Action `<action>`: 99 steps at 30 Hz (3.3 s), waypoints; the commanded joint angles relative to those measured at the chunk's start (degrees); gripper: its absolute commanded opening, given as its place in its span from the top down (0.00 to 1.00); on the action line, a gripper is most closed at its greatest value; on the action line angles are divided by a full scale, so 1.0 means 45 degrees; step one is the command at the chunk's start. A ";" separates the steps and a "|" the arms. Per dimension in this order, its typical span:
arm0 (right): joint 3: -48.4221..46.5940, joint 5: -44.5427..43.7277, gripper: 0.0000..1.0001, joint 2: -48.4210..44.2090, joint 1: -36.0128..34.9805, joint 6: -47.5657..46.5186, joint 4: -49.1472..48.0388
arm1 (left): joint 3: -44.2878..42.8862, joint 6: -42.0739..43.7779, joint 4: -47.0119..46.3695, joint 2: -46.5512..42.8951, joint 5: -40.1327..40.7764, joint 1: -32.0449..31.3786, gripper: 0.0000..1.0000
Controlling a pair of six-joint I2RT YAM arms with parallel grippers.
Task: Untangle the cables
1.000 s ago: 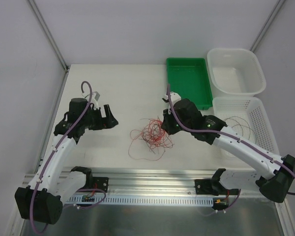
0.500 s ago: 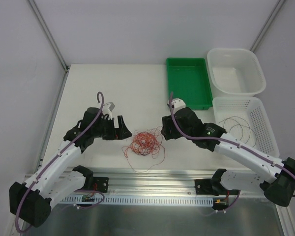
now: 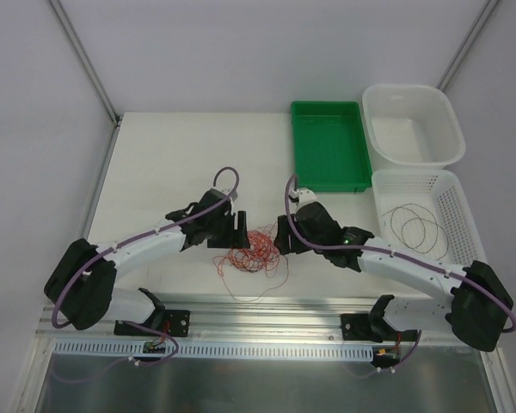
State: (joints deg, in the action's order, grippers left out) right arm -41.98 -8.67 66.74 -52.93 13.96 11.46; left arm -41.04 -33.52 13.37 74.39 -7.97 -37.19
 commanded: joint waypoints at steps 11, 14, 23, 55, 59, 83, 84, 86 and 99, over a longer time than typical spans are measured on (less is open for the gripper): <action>-0.0221 0.1320 0.49 0.4659 -0.0035 0.1235 -0.4403 | -0.0530 -0.0521 -0.1310 0.1381 0.1223 -0.0876 0.88; -0.0456 0.1165 0.80 0.4740 -0.0036 0.1001 -0.3899 | -0.0334 -0.0306 -0.1252 0.0484 0.1690 -0.0857 1.00; -0.2251 -0.2193 0.99 0.0877 -0.0016 -0.1222 0.1156 | -0.1777 0.1041 0.1403 -0.2915 0.4698 -0.0408 1.00; -0.1121 0.2350 0.24 -0.0537 0.0160 -0.1207 -0.3326 | -0.7835 0.4207 0.4140 -0.3015 0.0580 0.0432 1.00; -0.0985 0.2765 0.24 0.0304 0.0140 -0.1129 -0.5025 | -0.7386 0.4031 0.4120 -0.2938 0.0268 0.0432 1.00; -0.1317 0.3567 0.86 0.4955 0.0140 0.0063 -1.0145 | -0.6389 0.3875 0.3651 -0.3834 -0.0261 0.0393 1.00; -0.1278 0.3528 0.90 0.4915 0.0179 0.0063 -1.0107 | -0.6350 0.3855 0.3612 -0.3913 -0.0300 0.0413 1.00; -0.1258 0.3528 0.99 0.4780 0.0257 -0.0073 -0.9970 | -0.6350 0.3835 0.3631 -0.4069 -0.0184 0.0393 1.00; 0.0460 0.0757 0.99 0.0075 0.1858 -0.1516 -0.4762 | -0.4964 0.3621 0.4315 -0.4558 0.3787 0.2500 1.00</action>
State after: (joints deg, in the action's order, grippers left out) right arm -40.77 0.03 72.90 -46.54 10.50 -17.74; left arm -64.71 -16.58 32.51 54.50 6.46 -29.69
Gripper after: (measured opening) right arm 0.016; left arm 0.019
